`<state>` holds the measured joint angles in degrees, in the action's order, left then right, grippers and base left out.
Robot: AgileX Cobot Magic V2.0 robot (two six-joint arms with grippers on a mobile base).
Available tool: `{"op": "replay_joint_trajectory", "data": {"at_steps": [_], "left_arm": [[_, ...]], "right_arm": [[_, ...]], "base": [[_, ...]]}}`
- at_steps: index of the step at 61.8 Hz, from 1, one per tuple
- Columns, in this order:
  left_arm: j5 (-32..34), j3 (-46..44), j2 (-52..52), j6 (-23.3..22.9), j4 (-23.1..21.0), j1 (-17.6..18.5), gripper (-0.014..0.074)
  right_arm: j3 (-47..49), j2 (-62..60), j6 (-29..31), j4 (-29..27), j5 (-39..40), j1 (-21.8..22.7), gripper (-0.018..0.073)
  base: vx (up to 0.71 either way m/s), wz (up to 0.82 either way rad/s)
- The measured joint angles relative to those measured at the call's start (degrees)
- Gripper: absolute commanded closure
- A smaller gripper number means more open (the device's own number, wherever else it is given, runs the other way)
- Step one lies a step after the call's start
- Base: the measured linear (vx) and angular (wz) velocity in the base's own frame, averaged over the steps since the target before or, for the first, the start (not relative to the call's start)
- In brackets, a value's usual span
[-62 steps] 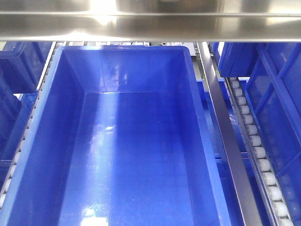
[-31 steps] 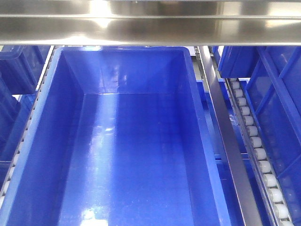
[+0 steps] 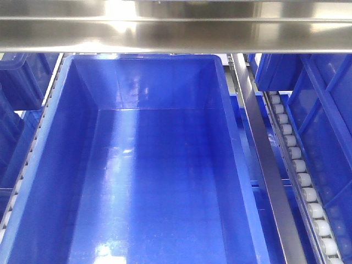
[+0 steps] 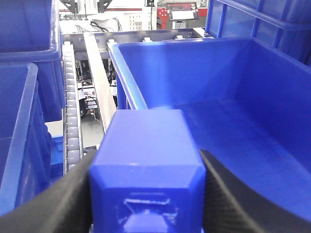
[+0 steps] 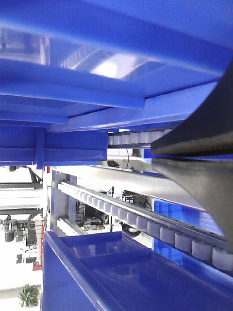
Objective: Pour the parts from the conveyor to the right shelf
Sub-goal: 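Move the left gripper over the bin and release the blue part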
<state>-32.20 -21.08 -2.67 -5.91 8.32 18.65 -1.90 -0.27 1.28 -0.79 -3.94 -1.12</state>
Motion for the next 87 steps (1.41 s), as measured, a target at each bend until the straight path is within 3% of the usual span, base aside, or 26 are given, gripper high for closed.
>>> {"op": "replay_joint_trajectory", "data": {"at_steps": [40, 48, 58, 70, 81, 87], "left_arm": [[2.4, -0.7, -1.5, -0.1, -0.1, 0.0, 0.0603], [3.6, -3.8, -8.1, 1.7, -3.4, 0.0, 0.0603], [9.1, -6.0, -18.1, 14.7, -13.7, 0.0, 0.0603], [16.1, -6.1, -28.8, 32.7, -32.7, 0.8, 0.0601], [20.8, -6.1, -38.1, 48.0, -46.1, 5.5, 0.0596], [24.0, -6.1, -42.9, 51.4, -50.2, 8.0, 0.0595]], "right_arm": [[0.0, 0.0, 0.0, 0.0, 0.0, 0.0, 0.0568], [0.0, 0.0, 0.0, 0.0, 0.0, 0.0, 0.0568], [0.0, 0.0, 0.0, 0.0, 0.0, 0.0, 0.0568], [0.0, 0.0, 0.0, 0.0, 0.0, 0.0, 0.0568], [0.0, 0.0, 0.0, 0.0, 0.0, 0.0, 0.0568], [0.0, 0.0, 0.0, 0.0, 0.0, 0.0, 0.0568]], "base": [[0.00, 0.00], [0.00, 0.00], [0.00, 0.00], [0.00, 0.00], [0.00, 0.00], [0.00, 0.00]]}}
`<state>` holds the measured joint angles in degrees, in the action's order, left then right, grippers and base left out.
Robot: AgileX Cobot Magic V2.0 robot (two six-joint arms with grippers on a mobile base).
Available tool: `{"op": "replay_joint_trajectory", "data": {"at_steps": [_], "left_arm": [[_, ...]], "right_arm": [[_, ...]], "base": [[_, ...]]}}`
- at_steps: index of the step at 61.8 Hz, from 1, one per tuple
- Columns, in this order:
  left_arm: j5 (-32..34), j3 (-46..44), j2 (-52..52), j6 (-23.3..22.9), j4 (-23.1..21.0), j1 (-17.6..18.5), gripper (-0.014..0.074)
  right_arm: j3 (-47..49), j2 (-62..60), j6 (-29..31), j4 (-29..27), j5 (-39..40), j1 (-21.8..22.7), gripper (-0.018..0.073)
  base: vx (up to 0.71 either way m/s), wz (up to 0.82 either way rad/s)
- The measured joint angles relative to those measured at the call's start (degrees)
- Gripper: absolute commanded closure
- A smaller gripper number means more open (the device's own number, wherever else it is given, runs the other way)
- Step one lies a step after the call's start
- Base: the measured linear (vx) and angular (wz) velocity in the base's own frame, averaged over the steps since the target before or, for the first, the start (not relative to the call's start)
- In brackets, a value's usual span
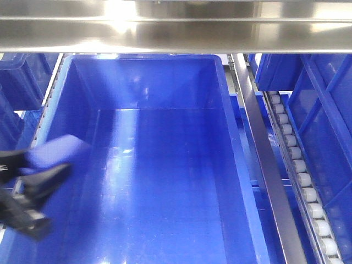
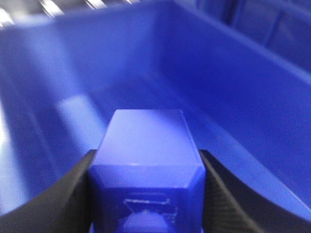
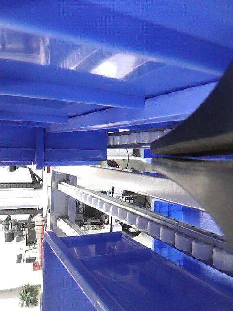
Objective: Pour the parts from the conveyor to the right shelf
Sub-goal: 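Move the left gripper over the bin and release the blue part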
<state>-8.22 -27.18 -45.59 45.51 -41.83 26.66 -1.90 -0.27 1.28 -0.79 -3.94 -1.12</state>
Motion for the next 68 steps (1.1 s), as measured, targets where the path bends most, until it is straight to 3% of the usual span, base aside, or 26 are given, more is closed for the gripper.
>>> {"op": "replay_joint_trajectory", "data": {"at_steps": [14, 30, 41, 58, 68], "left_arm": [[4.7, -5.3, -13.7, 0.5, -1.8, 4.8, 0.0591], [8.9, -13.2, -31.3, -1.4, -2.2, 5.4, 0.0540], [9.0, -17.5, -39.7, -1.6, -2.3, 5.4, 0.0399], [7.7, -19.0, -43.8, -1.6, -2.3, 5.4, 0.0100], [6.3, -19.0, -43.2, -1.6, -2.3, 5.4, 0.0055]], "right_arm": [[0.0, 0.0, 0.0, 0.0, 0.0, 0.0, 0.0568], [0.0, 0.0, 0.0, 0.0, 0.0, 0.0, 0.0568], [0.0, 0.0, 0.0, 0.0, 0.0, 0.0, 0.0568], [0.0, 0.0, 0.0, 0.0, 0.0, 0.0, 0.0568], [0.0, 0.0, 0.0, 0.0, 0.0, 0.0, 0.0568]], "base": [[0.00, 0.00], [0.00, 0.00], [0.00, 0.00], [0.00, 0.00], [0.00, 0.00]]}}
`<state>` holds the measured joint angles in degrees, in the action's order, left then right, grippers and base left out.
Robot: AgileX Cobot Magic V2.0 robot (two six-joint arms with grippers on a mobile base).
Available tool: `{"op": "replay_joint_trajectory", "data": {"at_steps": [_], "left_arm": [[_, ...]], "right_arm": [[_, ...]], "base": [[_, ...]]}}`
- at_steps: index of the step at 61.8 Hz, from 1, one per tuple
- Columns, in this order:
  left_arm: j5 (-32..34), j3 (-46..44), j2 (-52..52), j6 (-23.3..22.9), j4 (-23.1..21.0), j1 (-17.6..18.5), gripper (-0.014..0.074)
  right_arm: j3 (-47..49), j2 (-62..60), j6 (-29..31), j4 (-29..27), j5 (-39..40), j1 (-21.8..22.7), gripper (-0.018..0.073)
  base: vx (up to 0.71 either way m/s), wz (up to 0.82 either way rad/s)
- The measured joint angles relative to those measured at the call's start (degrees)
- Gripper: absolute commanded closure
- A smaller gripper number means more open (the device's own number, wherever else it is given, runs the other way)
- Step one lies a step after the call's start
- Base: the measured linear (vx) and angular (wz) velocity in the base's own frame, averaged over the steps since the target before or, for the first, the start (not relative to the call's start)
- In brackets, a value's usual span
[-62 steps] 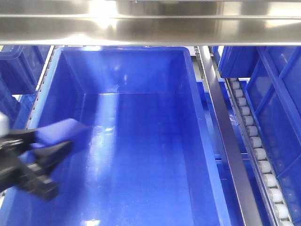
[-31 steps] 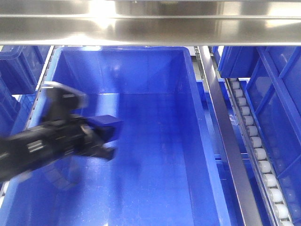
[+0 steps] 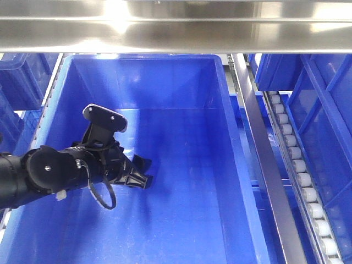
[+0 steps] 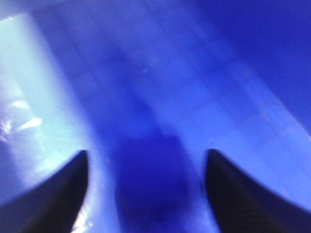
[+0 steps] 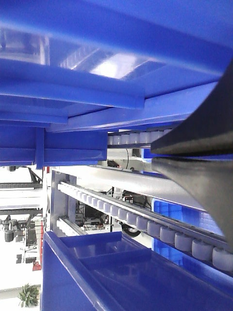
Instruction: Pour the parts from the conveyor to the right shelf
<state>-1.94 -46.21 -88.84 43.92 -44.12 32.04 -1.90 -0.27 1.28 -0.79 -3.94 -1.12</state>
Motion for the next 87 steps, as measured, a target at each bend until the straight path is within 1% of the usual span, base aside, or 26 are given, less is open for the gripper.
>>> {"op": "replay_joint_trajectory", "data": {"at_steps": [8, 18, 37, 46, 52, 58, 63, 67, 71, 75, 78, 82, 87], "left_arm": [[-1.7, 0.0, 2.8, -0.1, 0.0, 0.0, 0.0055], [-5.7, 0.4, 9.0, -0.1, 0.0, 0.0, 0.0065], [-6.3, 8.7, 24.4, -0.5, 0.2, 0.0, 0.0101], [-8.1, 13.1, 33.0, -2.0, 2.1, 0.0, 0.0108], [-10.1, 15.9, 37.7, -4.3, 4.0, 0.0, 0.0108], [-13.5, 17.5, 42.7, -7.4, 8.5, 0.0, 0.0108], [-17.9, 18.0, 47.5, -11.5, 14.2, 0.0, 0.0108], [-21.8, 18.0, 51.7, -16.7, 19.7, 0.0, 0.0111], [-25.4, 18.0, 56.3, -22.8, 25.3, 0.0, 0.0117], [-29.2, 18.0, 61.1, -28.9, 31.3, 0.0, 0.0134], [-31.8, 18.0, 64.6, -32.5, 34.9, 0.0, 0.0151], [-34.0, 18.1, 69.4, -36.0, 38.6, 0.0, 0.0181], [-35.7, 18.1, 75.4, -38.4, 40.4, 0.0, 0.0239]], "right_arm": [[0.0, 0.0, 0.0, 0.0, 0.0, 0.0, 0.0568], [0.0, 0.0, 0.0, 0.0, 0.0, 0.0, 0.0568], [0.0, 0.0, 0.0, 0.0, 0.0, 0.0, 0.0568], [0.0, 0.0, 0.0, 0.0, 0.0, 0.0, 0.0568], [0.0, 0.0, 0.0, 0.0, 0.0, 0.0, 0.0568], [0.0, 0.0, 0.0, 0.0, 0.0, 0.0, 0.0568], [0.0, 0.0, 0.0, 0.0, 0.0, 0.0, 0.0568], [0.0, 0.0, 0.0, 0.0, 0.0, 0.0, 0.0568], [0.0, 0.0, 0.0, 0.0, 0.0, 0.0, 0.0568], [0.0, 0.0, 0.0, 0.0, 0.0, 0.0, 0.0568], [0.0, 0.0, 0.0, 0.0, 0.0, 0.0, 0.0568], [0.0, 0.0, 0.0, 0.0, 0.0, 0.0, 0.0568], [0.0, 0.0, 0.0, 0.0, 0.0, 0.0, 0.0568]], "base": [[0.00, 0.00], [0.00, 0.00], [0.00, 0.00], [0.00, 0.00], [0.00, 0.00], [0.00, 0.00], [0.00, 0.00], [0.00, 0.00], [0.00, 0.00], [0.00, 0.00], [0.00, 0.00], [0.00, 0.00], [0.00, 0.00]]}}
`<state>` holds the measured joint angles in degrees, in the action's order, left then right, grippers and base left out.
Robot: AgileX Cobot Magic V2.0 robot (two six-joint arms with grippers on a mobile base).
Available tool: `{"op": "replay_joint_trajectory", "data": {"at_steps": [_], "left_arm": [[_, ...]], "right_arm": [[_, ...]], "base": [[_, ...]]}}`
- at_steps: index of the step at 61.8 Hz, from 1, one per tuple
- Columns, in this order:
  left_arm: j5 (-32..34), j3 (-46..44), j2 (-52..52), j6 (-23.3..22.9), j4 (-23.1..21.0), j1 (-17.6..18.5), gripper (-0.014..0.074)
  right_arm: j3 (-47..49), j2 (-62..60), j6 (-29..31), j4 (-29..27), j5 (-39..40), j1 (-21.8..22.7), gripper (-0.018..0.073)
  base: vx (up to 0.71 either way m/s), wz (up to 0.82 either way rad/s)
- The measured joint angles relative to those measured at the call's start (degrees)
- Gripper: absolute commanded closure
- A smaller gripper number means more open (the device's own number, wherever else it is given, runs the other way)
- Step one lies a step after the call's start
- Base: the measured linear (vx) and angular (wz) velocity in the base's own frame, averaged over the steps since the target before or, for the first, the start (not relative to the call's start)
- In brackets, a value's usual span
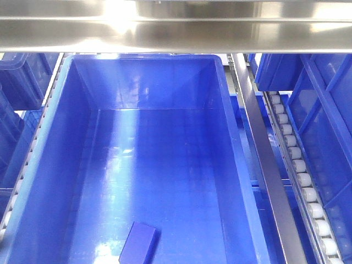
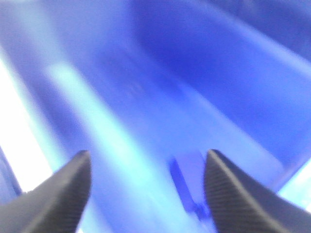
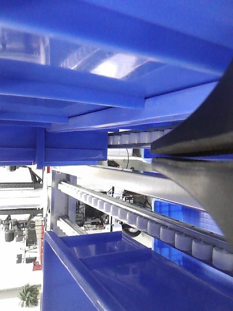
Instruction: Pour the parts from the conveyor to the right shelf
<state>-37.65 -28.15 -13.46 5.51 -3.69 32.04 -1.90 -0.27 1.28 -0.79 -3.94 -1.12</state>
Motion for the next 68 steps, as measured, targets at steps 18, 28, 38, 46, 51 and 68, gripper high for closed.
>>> {"op": "replay_joint_trajectory", "data": {"at_steps": [18, 28, 38, 46, 51, 68], "left_arm": [[-2.3, 2.0, 8.5, -1.5, -0.1, 0.0, 0.0605], [-1.9, 4.7, 8.6, -1.6, -1.1, 0.0, 0.0603], [-3.2, 5.1, 8.6, -1.6, -1.3, 0.0, 0.0603], [-4.3, 5.1, 8.6, -1.6, -1.3, 0.0, 0.0603], [-4.5, 5.1, 8.6, -1.6, -1.3, 0.0, 0.0603], [-4.5, 5.7, 8.6, -1.6, -1.3, 0.0, 0.0603]], "right_arm": [[0.0, 0.0, 0.0, 0.0, 0.0, 0.0, 0.0568], [0.0, 0.0, 0.0, 0.0, 0.0, 0.0, 0.0568], [0.0, 0.0, 0.0, 0.0, 0.0, 0.0, 0.0568], [0.0, 0.0, 0.0, 0.0, 0.0, 0.0, 0.0568], [0.0, 0.0, 0.0, 0.0, 0.0, 0.0, 0.0568], [0.0, 0.0, 0.0, 0.0, 0.0, 0.0, 0.0568]], "base": [[0.00, 0.00], [0.00, 0.00], [0.00, 0.00], [0.00, 0.00], [0.00, 0.00], [0.00, 0.00]]}}
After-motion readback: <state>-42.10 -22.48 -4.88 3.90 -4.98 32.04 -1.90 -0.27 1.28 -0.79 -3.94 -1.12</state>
